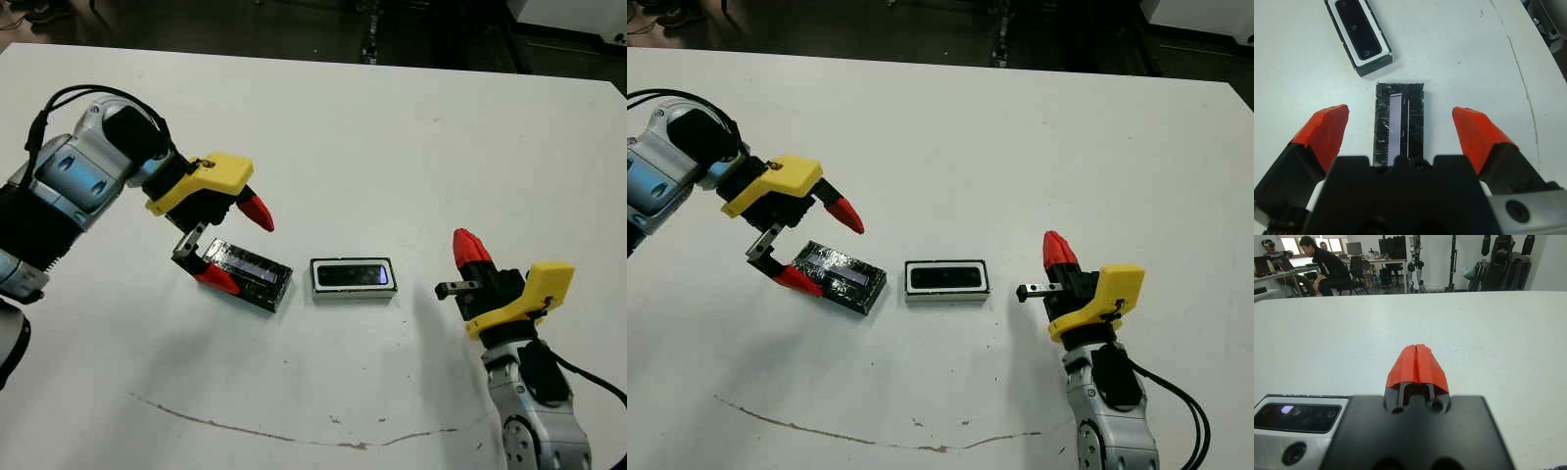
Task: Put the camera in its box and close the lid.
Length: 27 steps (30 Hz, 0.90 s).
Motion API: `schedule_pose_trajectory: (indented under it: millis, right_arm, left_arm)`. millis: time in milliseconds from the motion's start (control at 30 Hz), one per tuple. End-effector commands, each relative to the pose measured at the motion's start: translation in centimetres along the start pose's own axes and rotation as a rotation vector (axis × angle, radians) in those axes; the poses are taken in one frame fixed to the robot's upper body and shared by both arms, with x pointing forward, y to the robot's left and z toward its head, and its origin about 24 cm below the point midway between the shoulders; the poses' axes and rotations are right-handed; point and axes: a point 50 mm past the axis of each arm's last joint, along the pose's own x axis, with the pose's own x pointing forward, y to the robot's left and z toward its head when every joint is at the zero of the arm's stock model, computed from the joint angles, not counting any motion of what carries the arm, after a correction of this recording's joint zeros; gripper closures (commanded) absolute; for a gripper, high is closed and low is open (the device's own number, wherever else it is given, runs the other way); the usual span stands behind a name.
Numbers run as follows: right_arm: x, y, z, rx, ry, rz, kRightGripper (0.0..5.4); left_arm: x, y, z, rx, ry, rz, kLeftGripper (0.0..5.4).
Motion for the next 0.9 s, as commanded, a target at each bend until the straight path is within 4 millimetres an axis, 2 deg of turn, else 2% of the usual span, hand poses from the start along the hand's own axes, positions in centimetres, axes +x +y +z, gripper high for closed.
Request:
schedule_pose_trajectory:
  millis: [33,400,733,900]
  right_arm:
    - [-0.3,-0.3,-0.2,-0.006,0.029,-0.009,5.38]
    - [-0.5,-0.3,-0.4,0.0,0.044,-0.015,5.38]
    - [-0.5,-0.3,-0.5,-0.001,0.051,-0.01,5.38]
    - [-0.6,-0.2,-0.6,-0.003,0.055,-0.01,5.38]
  left_arm:
    - [0.2,0.1,0.0,-0.009,0.014,-0.021,0.0]
    - [0.9,-0.2,-0.9,0.09,0.084,-0.021,0.0]
    - [1.9,0.2,-1.6,0.005,0.062,-0.039,0.0]
    - [1.9,0.1,-1.5,0.067,0.073,-0.032,0.0]
